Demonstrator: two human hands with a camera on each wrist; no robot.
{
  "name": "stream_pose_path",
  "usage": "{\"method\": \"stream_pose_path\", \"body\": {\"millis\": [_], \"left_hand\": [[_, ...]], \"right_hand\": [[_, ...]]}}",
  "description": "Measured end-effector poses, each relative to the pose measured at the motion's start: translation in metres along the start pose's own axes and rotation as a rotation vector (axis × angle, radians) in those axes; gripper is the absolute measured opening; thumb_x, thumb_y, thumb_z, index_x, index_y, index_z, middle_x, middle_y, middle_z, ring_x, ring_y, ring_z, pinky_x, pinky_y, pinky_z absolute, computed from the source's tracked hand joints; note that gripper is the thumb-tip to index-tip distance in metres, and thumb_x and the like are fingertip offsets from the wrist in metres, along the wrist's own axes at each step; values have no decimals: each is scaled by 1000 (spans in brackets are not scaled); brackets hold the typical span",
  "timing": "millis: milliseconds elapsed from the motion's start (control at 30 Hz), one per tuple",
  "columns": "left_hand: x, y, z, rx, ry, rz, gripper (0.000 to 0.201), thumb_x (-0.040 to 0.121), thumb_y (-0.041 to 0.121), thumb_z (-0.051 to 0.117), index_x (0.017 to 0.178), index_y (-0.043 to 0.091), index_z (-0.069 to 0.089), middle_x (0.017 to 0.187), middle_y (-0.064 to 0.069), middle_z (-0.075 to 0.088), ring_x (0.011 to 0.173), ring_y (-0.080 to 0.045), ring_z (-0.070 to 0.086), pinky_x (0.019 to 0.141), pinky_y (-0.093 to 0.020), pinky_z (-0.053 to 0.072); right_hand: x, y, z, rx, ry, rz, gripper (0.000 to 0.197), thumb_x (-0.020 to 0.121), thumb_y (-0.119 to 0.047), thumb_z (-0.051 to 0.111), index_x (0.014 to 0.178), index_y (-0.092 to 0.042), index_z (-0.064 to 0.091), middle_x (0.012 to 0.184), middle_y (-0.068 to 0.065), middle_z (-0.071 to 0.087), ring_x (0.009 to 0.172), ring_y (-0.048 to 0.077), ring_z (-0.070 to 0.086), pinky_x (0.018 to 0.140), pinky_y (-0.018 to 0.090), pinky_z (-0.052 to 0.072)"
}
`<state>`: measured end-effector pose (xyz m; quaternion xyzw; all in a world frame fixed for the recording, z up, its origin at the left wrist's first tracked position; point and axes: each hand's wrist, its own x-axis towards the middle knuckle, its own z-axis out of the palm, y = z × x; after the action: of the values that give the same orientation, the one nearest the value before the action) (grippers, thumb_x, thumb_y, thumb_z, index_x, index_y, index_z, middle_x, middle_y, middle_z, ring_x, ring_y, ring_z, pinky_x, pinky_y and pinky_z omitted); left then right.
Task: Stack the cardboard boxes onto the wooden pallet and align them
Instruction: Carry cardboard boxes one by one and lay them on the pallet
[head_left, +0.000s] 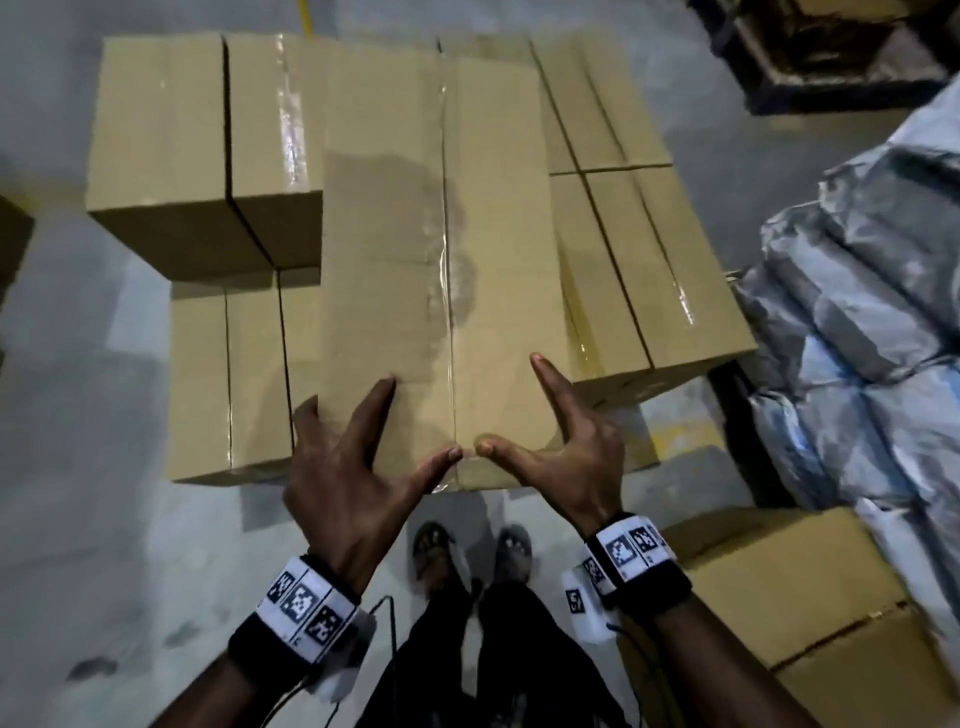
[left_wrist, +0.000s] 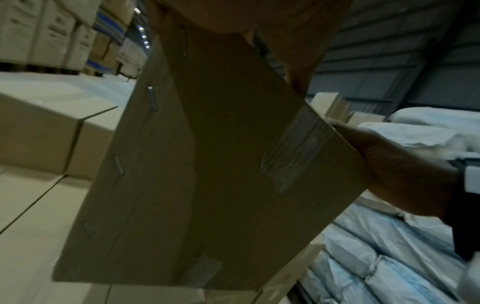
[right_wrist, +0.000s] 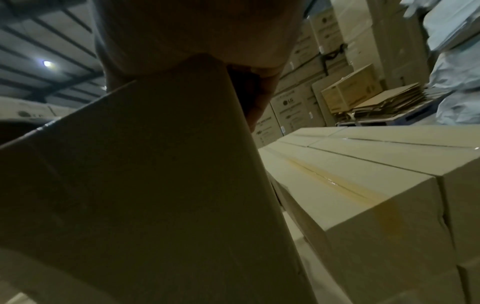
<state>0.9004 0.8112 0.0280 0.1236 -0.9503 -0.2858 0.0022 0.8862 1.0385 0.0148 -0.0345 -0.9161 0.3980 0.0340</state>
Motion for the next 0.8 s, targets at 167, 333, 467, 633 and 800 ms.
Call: {"method": "stream_pose_path", "body": {"millis": [167, 333, 467, 633, 800], "left_hand": [[13, -22, 58, 24, -11, -125, 97, 52, 93, 71, 141, 57, 52, 147, -14, 44, 124, -39, 58, 84, -49, 56], [32, -49, 134, -4, -1, -183, 94, 52, 93, 74, 137, 57, 57, 144, -7, 45, 129, -30, 56, 87, -46, 56], [44, -65, 189, -1, -1, -203, 91, 52, 86, 76, 135, 54, 61, 144, -5, 43, 128, -28, 55, 89, -46, 55], [50, -79, 237, -26, 0, -200, 90, 53, 83, 79, 135, 51, 62, 142, -2, 43, 126, -26, 55, 89, -46, 56], [52, -89, 270, -56, 13, -195, 90, 55, 86, 80, 136, 50, 62, 141, -1, 45, 123, -26, 60, 88, -43, 57]], "right_hand": [[28, 50, 37, -42, -126, -14, 105, 66, -88, 70, 155, -41, 42, 148, -17, 56, 126, 8, 63, 99, 34, 55], [51, 117, 83, -19, -168, 21, 103, 63, -89, 72, 152, -44, 46, 148, -16, 57, 131, 4, 57, 104, 36, 53], [62, 167, 112, -24, -210, 67, 104, 62, -87, 75, 153, -49, 41, 150, -19, 54, 135, 2, 53, 107, 36, 50], [71, 207, 133, -60, -264, 131, 108, 56, -86, 76, 152, -59, 34, 154, -25, 47, 140, 0, 46, 115, 34, 44], [77, 237, 145, -52, -250, 93, 106, 57, -84, 76, 151, -56, 38, 153, -19, 50, 139, 4, 49, 113, 35, 46]]}}
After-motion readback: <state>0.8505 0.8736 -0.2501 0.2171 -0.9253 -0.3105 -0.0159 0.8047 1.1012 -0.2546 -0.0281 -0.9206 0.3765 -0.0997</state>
